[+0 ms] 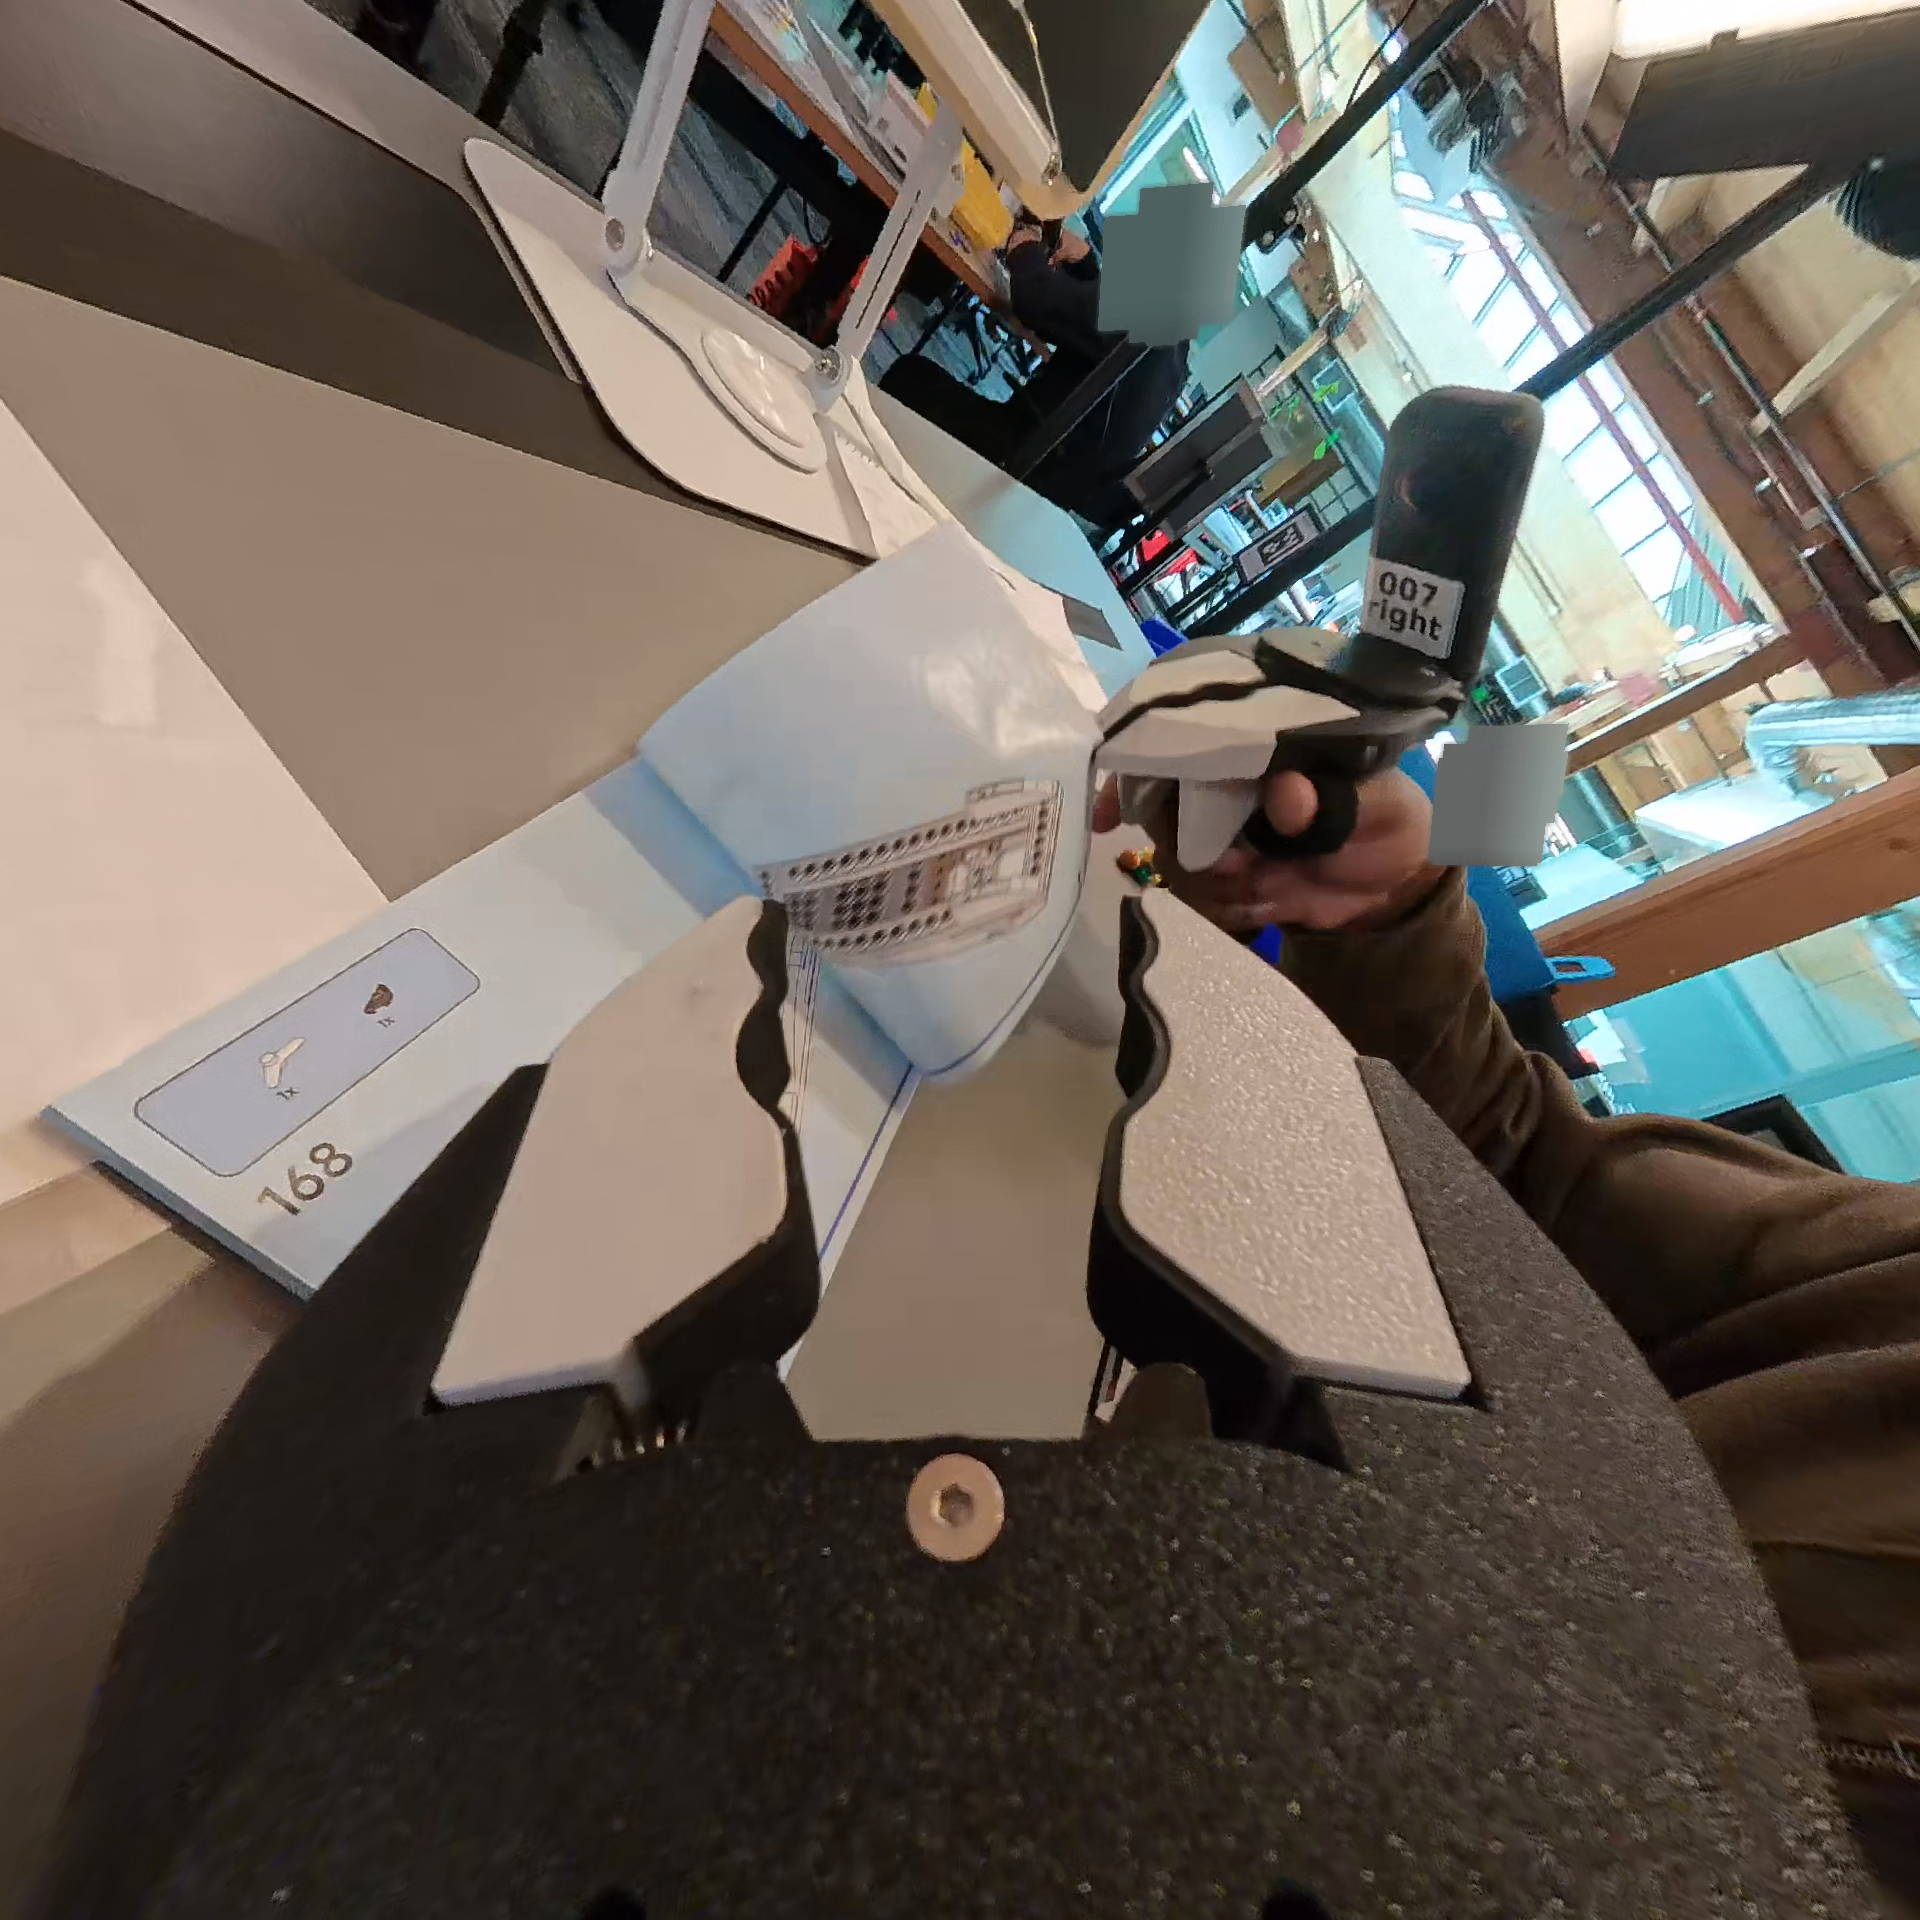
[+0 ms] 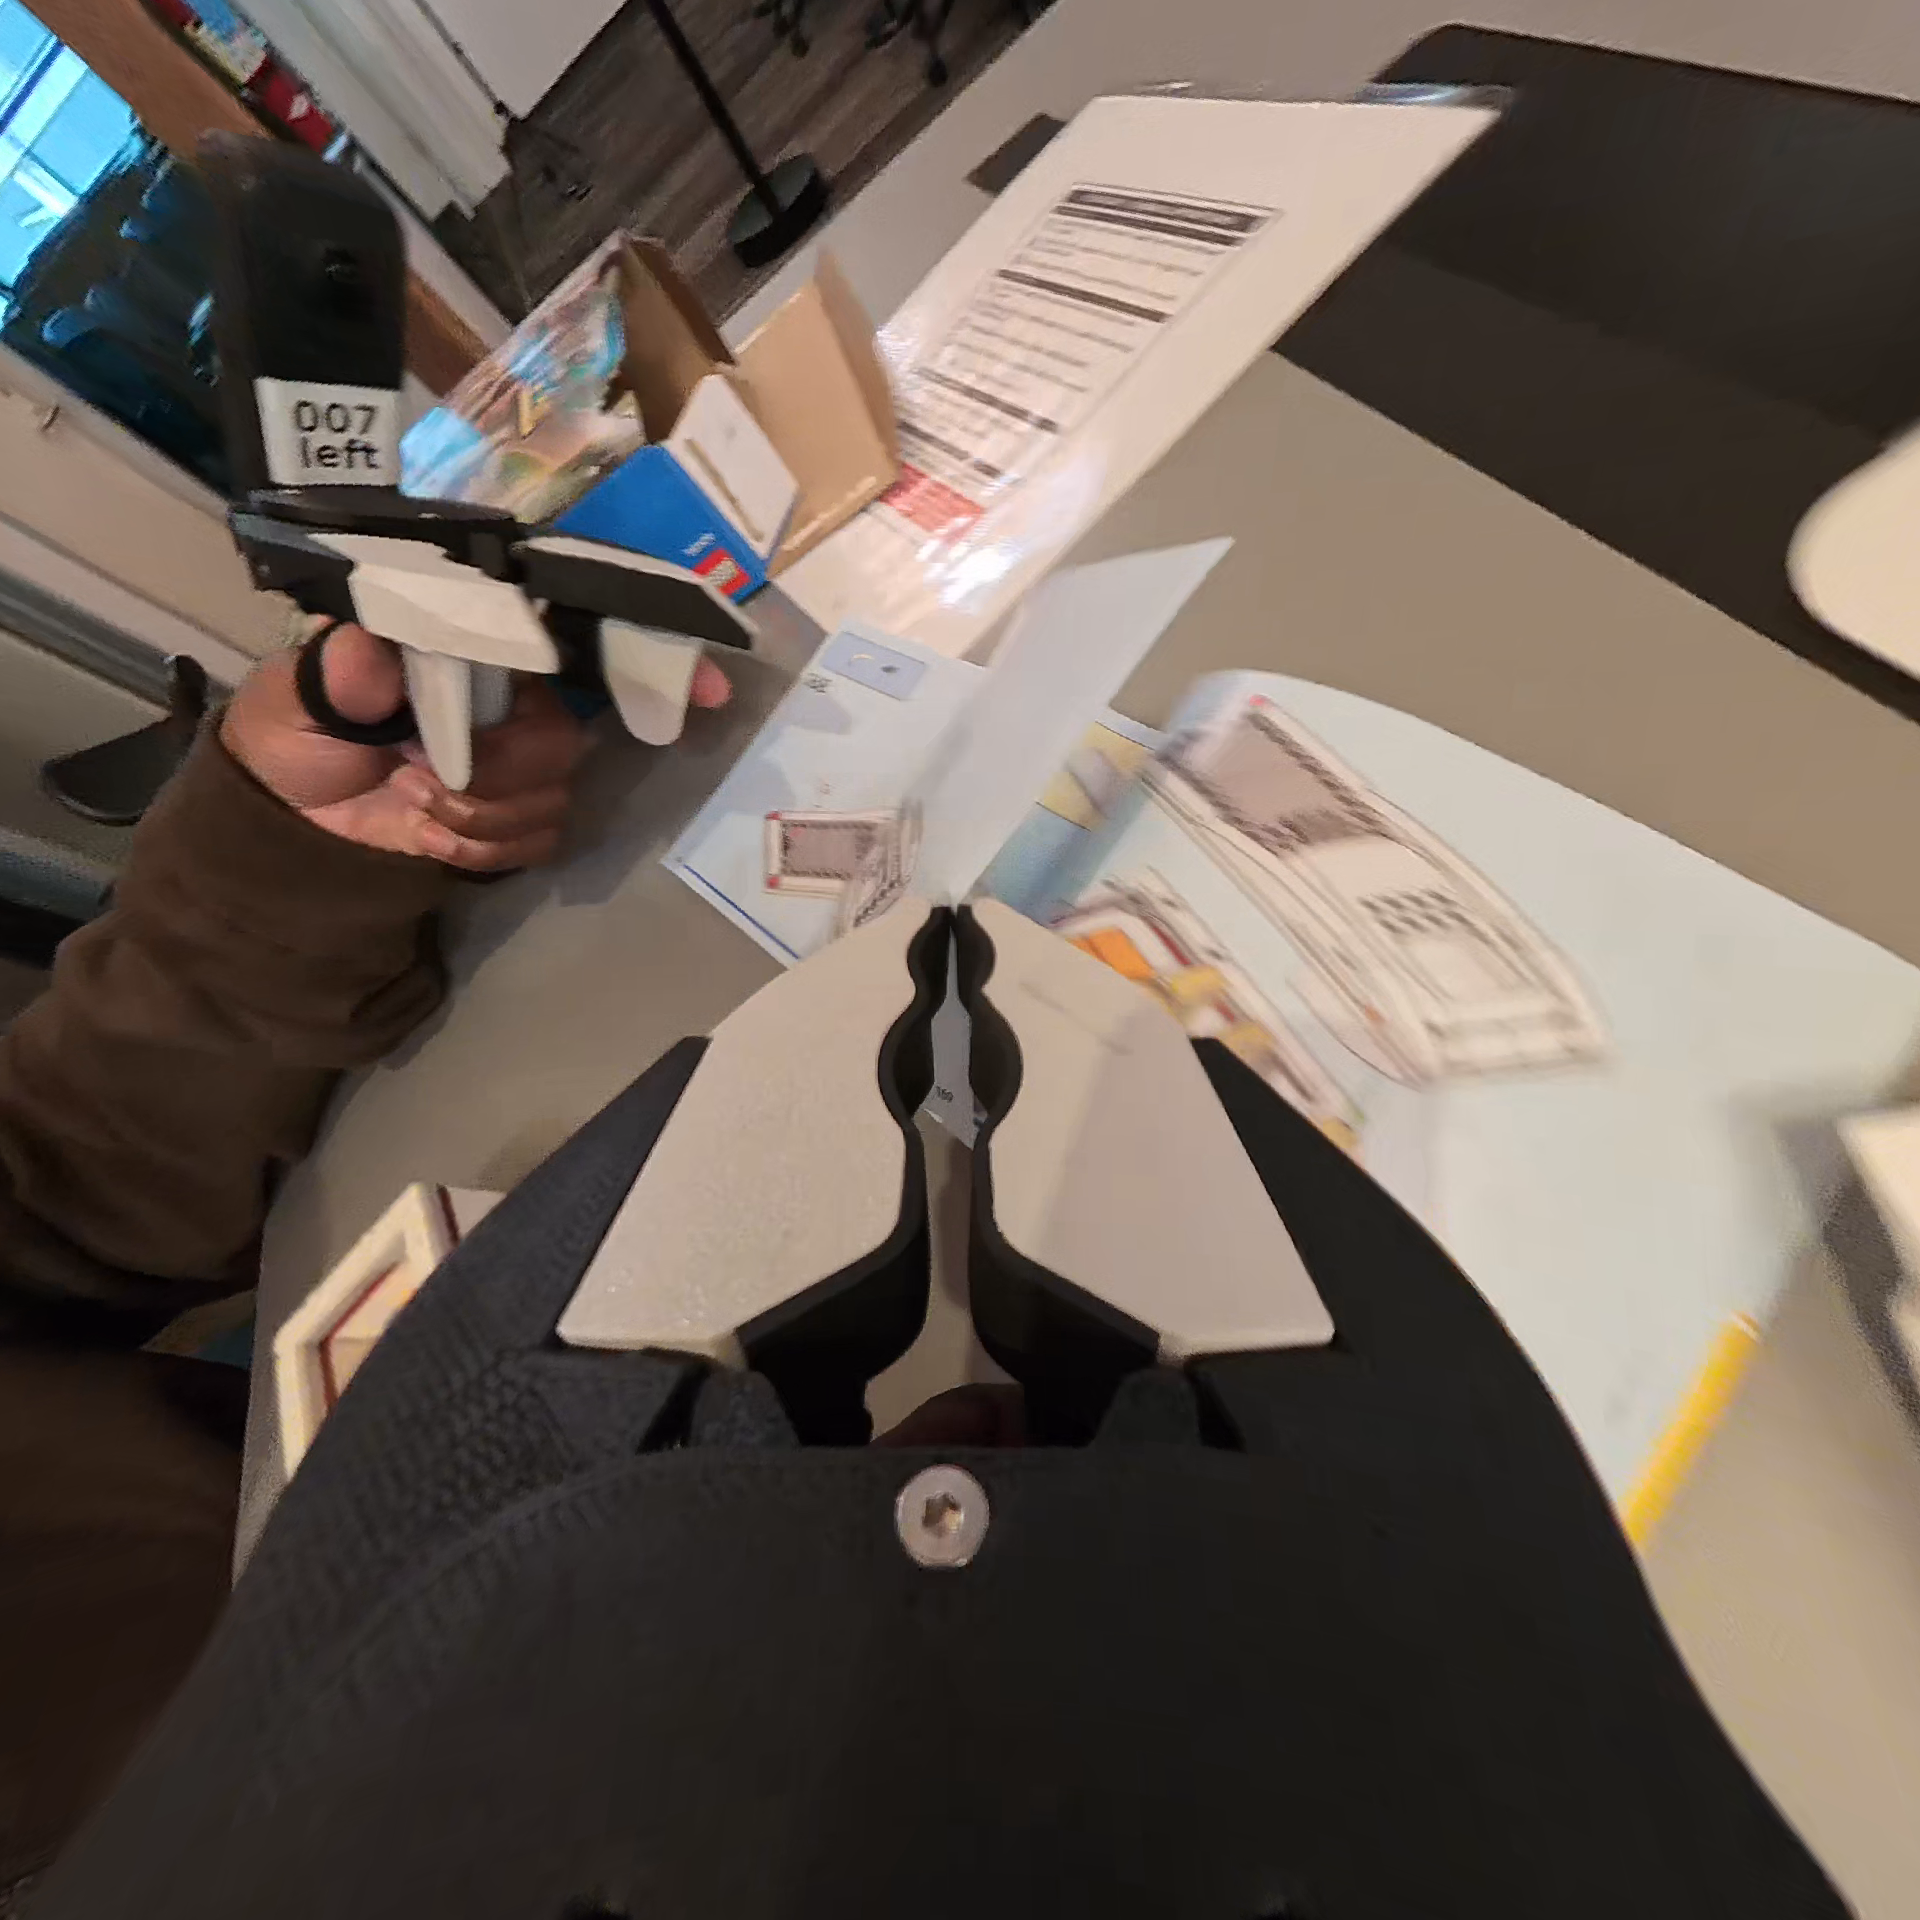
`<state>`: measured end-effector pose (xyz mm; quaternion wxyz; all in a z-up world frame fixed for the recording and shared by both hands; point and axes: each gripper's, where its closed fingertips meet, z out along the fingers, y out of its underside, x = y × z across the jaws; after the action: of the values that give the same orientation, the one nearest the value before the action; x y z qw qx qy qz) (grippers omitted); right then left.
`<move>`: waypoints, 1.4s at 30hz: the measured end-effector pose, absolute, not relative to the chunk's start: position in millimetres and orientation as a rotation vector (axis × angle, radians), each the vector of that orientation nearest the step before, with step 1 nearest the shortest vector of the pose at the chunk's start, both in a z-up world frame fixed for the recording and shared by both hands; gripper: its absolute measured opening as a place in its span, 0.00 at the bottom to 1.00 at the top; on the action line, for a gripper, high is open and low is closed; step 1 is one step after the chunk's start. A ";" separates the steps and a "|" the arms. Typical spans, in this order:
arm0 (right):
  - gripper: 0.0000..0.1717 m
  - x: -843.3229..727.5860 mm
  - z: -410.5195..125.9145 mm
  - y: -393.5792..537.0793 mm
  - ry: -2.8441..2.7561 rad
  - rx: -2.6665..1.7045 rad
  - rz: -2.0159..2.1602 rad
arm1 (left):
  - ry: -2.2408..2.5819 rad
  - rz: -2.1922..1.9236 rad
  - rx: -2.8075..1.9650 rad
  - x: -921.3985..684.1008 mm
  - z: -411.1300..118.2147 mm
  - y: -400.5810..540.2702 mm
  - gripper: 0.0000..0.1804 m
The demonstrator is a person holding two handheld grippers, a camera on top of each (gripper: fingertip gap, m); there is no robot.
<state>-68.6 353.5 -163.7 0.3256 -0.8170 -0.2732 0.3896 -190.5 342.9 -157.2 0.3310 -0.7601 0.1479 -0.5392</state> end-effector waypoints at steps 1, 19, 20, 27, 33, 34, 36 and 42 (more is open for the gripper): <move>0.01 -52.4 -165.9 357.6 -0.677 -2.156 1.017 | 0.401 -1.405 -1.991 -189.9 -157.1 341.6 0.34; 0.25 -28.3 -163.6 353.6 -1.190 -1.908 0.290 | 0.666 -0.757 -2.284 -221.8 -209.8 344.6 0.39; 0.26 -45.9 -168.0 349.0 -1.234 -1.875 0.286 | 0.678 -0.738 -2.287 -221.5 -211.6 344.7 0.39; 0.24 -88.9 -198.2 352.6 -1.227 -1.942 0.282 | 0.709 -0.666 -2.277 -221.1 -215.3 347.8 0.39; 0.21 -33.3 -213.7 371.6 -1.171 -2.089 0.041 | 0.700 -0.632 -2.265 -224.2 -212.4 350.4 0.39; 0.22 -27.2 -212.4 372.1 -1.173 -2.097 0.037 | 0.698 -0.627 -2.263 -224.7 -211.8 350.8 0.39; 0.22 -22.2 -202.5 373.2 -1.151 -2.080 0.062 | 0.693 -0.611 -2.257 -226.0 -210.6 352.1 0.39; 0.22 -50.5 -162.0 360.5 -1.171 -1.899 0.159 | 0.660 -0.541 -2.222 -230.3 -207.0 360.3 0.39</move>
<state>-50.5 360.5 -162.0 0.4372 -0.7636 -0.4708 0.0640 -230.3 360.3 -207.0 0.3714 -0.8667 0.2576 -0.2110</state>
